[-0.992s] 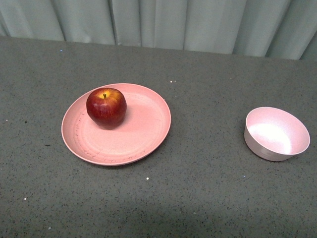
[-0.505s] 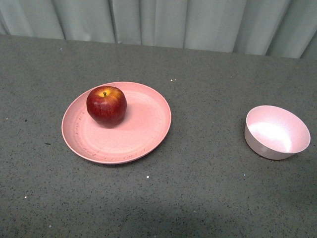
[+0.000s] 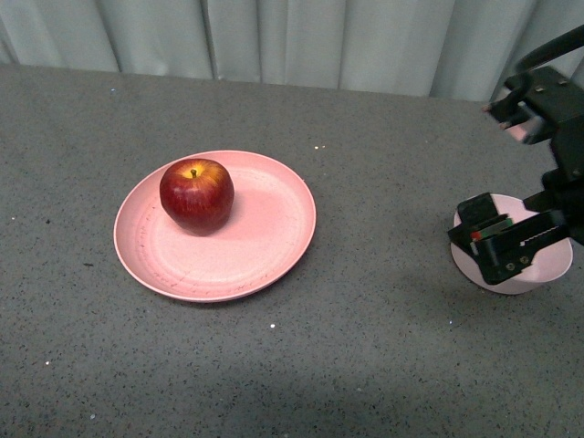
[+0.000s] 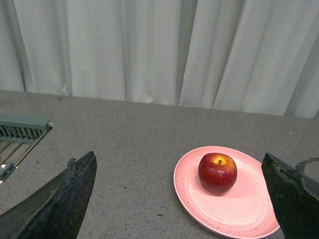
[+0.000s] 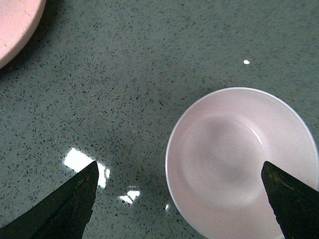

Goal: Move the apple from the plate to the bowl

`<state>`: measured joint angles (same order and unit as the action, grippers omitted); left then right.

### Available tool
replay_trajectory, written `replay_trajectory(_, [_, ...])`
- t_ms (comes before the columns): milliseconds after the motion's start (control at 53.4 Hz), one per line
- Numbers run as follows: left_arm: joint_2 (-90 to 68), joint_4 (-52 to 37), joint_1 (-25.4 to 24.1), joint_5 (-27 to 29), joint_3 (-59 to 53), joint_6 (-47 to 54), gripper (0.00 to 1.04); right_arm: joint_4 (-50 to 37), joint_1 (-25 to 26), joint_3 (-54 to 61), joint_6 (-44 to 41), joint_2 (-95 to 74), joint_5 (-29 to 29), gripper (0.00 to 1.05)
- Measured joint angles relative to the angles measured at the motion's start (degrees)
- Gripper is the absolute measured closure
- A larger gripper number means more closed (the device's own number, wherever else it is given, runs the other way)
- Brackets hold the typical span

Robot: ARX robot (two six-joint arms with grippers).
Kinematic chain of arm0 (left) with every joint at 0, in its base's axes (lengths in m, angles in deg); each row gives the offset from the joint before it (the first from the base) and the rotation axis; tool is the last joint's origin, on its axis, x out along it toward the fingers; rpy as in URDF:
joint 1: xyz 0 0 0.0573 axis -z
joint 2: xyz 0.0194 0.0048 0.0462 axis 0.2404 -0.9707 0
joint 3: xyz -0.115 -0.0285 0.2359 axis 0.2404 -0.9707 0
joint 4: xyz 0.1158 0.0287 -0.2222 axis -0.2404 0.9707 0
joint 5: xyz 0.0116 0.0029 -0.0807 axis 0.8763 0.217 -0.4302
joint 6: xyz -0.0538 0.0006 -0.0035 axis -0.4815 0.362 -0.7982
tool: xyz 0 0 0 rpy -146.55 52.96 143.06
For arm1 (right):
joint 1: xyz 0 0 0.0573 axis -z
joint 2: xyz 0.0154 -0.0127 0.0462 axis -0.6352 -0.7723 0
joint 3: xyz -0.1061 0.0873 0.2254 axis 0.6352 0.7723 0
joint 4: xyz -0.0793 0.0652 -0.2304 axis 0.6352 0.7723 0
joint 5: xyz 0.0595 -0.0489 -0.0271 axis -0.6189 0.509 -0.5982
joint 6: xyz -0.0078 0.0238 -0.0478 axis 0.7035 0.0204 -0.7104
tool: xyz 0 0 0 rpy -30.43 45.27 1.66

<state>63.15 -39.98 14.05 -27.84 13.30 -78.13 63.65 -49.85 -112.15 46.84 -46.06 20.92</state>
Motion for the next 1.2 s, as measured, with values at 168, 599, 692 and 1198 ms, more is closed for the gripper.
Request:
replay_trajectory(168, [0.0, 0.0, 0.0, 0.0, 0.0, 0.0, 0.07, 3.1, -1.0, -6.8, -1.0, -9.4, 1.0, 0.10])
replay_trajectory(599, [0.0, 0.0, 0.0, 0.0, 0.0, 0.0, 0.07, 5.0, -2.4, -10.2, 0.3, -14.2, 0.6, 0.62])
replay_trajectory(692, [0.0, 0.0, 0.0, 0.0, 0.0, 0.0, 0.07, 6.6, -2.3, -10.4, 0.6, -14.2, 1.0, 0.81])
replay_trajectory(1198, [0.0, 0.0, 0.0, 0.0, 0.0, 0.0, 0.07, 10.3, -6.8, -13.2, -3.4, -9.7, -2.7, 1.04])
